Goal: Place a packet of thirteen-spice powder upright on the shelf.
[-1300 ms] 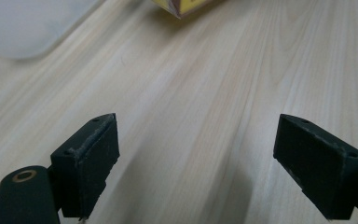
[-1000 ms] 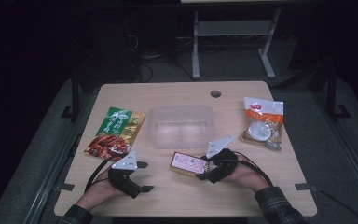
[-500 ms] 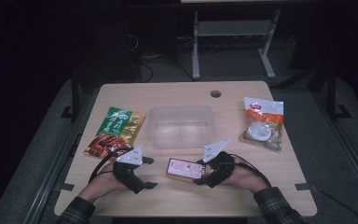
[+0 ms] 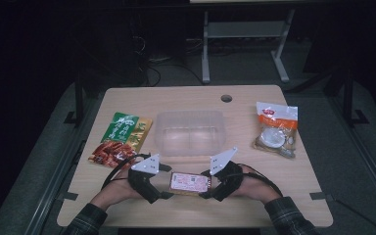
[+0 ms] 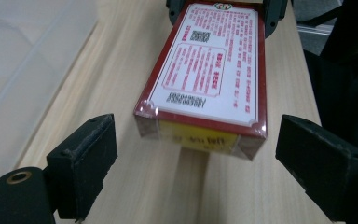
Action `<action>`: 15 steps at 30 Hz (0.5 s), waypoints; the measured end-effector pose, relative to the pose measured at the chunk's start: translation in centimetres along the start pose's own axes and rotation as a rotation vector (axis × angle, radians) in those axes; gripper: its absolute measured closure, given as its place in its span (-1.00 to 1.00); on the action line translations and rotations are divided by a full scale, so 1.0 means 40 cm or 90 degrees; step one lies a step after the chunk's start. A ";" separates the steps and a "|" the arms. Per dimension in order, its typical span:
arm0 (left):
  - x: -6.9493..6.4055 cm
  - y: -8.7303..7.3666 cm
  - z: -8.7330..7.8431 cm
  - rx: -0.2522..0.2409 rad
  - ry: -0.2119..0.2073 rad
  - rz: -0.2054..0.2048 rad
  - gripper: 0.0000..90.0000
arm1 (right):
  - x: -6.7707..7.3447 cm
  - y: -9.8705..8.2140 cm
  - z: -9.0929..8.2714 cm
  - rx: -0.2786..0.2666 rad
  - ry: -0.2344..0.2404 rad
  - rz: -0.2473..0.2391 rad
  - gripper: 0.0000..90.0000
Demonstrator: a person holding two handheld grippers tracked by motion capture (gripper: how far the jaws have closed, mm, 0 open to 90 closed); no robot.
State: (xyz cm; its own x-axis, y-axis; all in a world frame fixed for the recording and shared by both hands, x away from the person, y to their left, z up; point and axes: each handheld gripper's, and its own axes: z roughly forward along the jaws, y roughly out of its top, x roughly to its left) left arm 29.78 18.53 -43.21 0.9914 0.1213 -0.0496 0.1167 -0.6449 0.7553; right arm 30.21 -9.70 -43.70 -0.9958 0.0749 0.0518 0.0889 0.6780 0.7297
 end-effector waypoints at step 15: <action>-0.018 0.012 0.016 -0.003 -0.032 0.008 -0.65 | 0.018 0.029 0.019 -0.013 0.022 -0.030 -0.29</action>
State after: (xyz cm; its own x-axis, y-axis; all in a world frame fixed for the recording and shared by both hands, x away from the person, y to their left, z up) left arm 29.15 17.64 -43.21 0.9945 0.0748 -0.0732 0.1042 -0.6429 0.7588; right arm 29.60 -8.29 -43.34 -0.9990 0.0179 0.0404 0.0421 0.6652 0.7455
